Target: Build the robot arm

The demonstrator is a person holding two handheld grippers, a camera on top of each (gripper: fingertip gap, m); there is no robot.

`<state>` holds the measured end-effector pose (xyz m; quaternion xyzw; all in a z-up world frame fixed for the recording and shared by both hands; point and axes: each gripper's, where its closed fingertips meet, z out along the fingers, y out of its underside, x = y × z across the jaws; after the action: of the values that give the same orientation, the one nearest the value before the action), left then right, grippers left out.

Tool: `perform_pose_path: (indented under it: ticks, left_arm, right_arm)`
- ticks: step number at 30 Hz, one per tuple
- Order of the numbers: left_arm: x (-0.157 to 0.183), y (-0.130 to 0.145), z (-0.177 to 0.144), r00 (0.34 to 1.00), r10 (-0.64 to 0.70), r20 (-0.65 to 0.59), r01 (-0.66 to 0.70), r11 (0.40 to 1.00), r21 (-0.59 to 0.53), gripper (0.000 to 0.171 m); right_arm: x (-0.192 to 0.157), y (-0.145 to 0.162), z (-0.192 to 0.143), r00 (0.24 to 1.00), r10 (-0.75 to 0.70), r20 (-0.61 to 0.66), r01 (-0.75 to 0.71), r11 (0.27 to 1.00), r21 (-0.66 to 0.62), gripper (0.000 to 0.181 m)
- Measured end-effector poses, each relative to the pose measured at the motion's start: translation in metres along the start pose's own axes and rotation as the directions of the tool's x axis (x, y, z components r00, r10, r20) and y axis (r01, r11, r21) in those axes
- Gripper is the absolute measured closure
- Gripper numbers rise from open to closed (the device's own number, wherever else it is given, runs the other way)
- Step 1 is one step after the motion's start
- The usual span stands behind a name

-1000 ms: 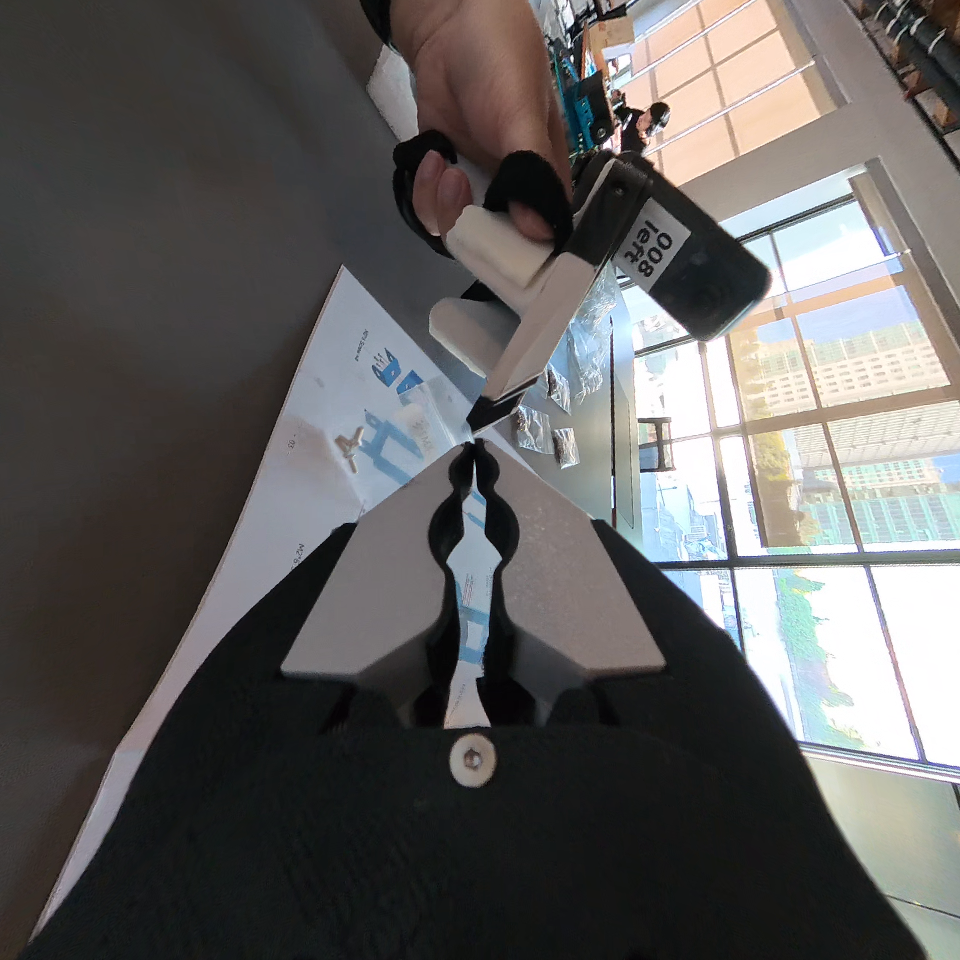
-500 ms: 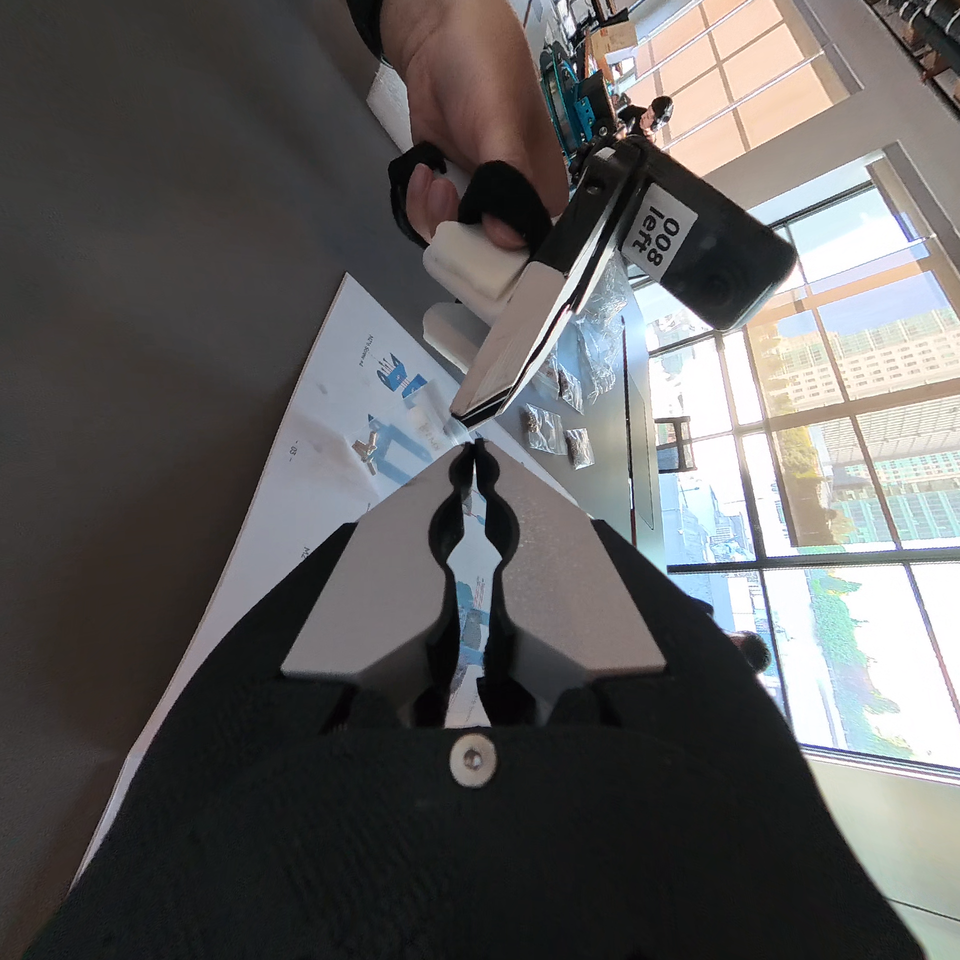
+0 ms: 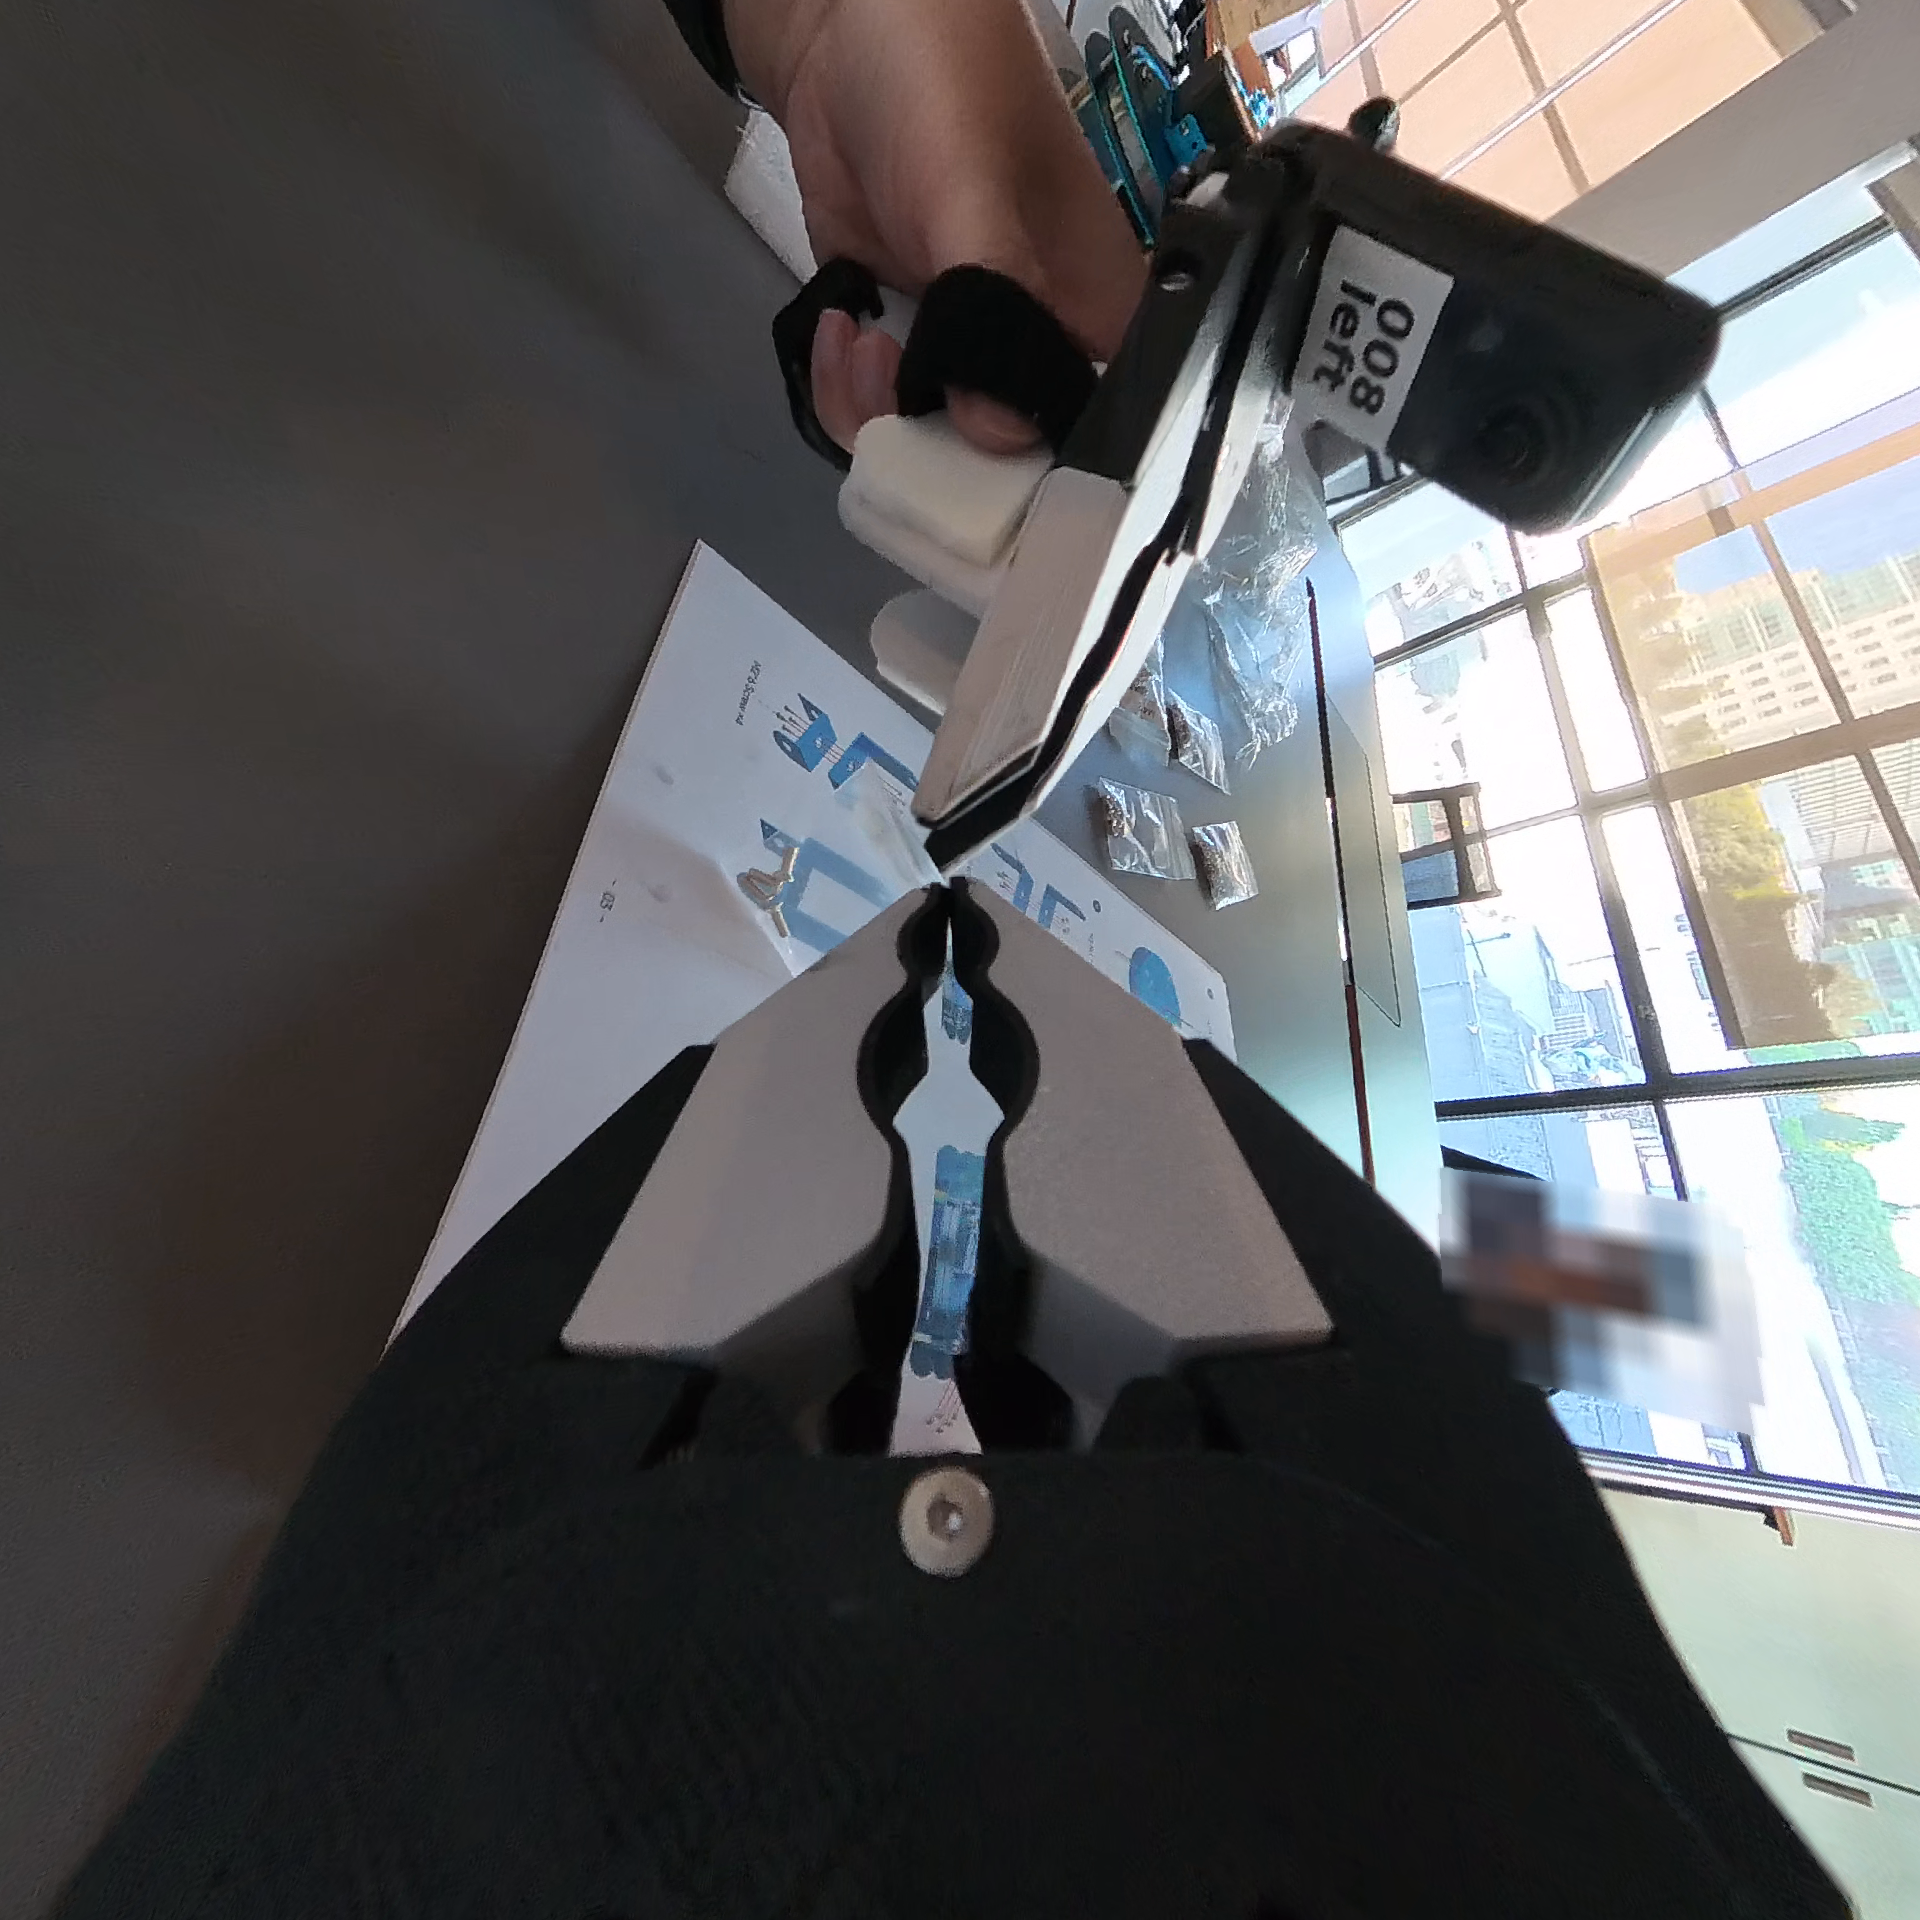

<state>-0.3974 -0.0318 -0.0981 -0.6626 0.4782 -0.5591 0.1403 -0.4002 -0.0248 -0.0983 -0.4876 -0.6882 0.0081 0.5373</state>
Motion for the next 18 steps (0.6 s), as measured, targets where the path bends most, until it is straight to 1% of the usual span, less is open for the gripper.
perform_pose_path:
  ticks: [3,5,7,10,12,16,17,18]
  left_arm:
    - [-0.0044,0.0023,0.0015,0.995,0.068,0.07,-0.066,0.998,-0.023,0.156]
    - [-0.005,0.0012,0.0014,0.991,0.091,0.093,-0.09,0.996,-0.021,0.158]
    - [-0.0038,-0.0003,0.0005,0.992,0.091,0.089,-0.091,0.996,-0.012,0.163]
    - [-0.0029,-0.0023,-0.0013,0.997,0.05,0.058,-0.051,0.999,0.006,0.164]
    - [-0.0015,-0.0047,-0.0029,0.999,0.03,0.033,-0.031,0.999,0.025,0.171]
    - [-0.002,-0.0037,-0.0024,0.999,0.035,0.032,-0.035,0.999,0.016,0.171]
    - [-0.002,-0.0042,-0.0017,0.999,0.036,0.036,-0.037,0.999,0.019,0.162]
    - [-0.0005,-0.0047,-0.0011,0.999,0.043,0.032,-0.044,0.999,0.023,0.157]
  right_arm:
    - [0.0013,-0.0016,-0.0006,1.0,0.023,0.001,-0.023,1.0,0.009,0.181]
    - [0.0024,-0.0014,-0.001,0.999,0.038,0.001,-0.038,0.999,0.01,0.181]
    - [0.0034,-0.0006,-0.0012,0.999,0.041,-0.002,-0.041,0.999,0.009,0.181]
    - [0.004,-0.0003,-0.0011,0.999,0.04,-0.005,-0.04,0.999,0.011,0.181]
    - [0.0035,0.0001,-0.0011,0.999,0.043,-0.002,-0.043,0.999,0.012,0.181]
    - [0.0039,0.0004,-0.001,0.998,0.059,0.003,-0.059,0.998,0.013,0.181]
    - [0.0038,0.0003,-0.001,0.998,0.067,0.007,-0.067,0.998,0.015,0.181]
    - [0.0038,0.0006,-0.0009,0.997,0.076,0.011,-0.076,0.997,0.015,0.181]
